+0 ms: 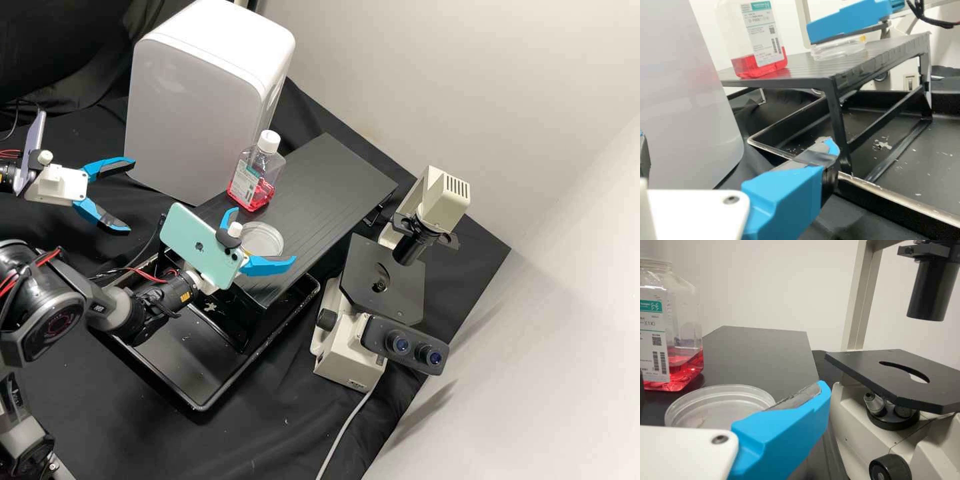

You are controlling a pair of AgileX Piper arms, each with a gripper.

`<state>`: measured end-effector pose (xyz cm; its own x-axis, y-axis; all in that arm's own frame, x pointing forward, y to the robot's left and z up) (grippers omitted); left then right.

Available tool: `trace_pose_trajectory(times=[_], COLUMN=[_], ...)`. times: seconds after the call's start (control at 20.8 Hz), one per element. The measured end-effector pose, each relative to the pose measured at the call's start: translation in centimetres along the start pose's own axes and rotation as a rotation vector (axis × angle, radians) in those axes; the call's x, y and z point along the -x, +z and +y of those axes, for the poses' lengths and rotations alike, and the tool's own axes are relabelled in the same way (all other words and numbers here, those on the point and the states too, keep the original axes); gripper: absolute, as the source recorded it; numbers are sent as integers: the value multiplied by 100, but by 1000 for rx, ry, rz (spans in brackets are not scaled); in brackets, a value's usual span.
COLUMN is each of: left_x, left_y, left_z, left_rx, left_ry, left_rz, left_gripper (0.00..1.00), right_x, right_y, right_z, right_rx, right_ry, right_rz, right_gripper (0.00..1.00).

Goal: Remove the lid from the petri dish

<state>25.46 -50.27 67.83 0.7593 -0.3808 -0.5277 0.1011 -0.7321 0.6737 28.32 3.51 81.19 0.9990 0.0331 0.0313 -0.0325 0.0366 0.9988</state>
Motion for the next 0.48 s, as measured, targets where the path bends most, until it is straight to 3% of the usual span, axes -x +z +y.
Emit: trace_pose_trajectory(times=[0.1,0.48], left_x=[-2,-8], left_y=[-1,23], left_z=[-12,-20], left_rx=[-20,-29], left_ry=[-4,-7], left_rz=[0,-9], left_gripper=[100,100], right_x=[-2,-17], right_y=[7,49], right_z=[-7,-54], right_rx=[0,1], right_ry=[-3,-19], right_rz=[-2,-18], right_gripper=[0,0])
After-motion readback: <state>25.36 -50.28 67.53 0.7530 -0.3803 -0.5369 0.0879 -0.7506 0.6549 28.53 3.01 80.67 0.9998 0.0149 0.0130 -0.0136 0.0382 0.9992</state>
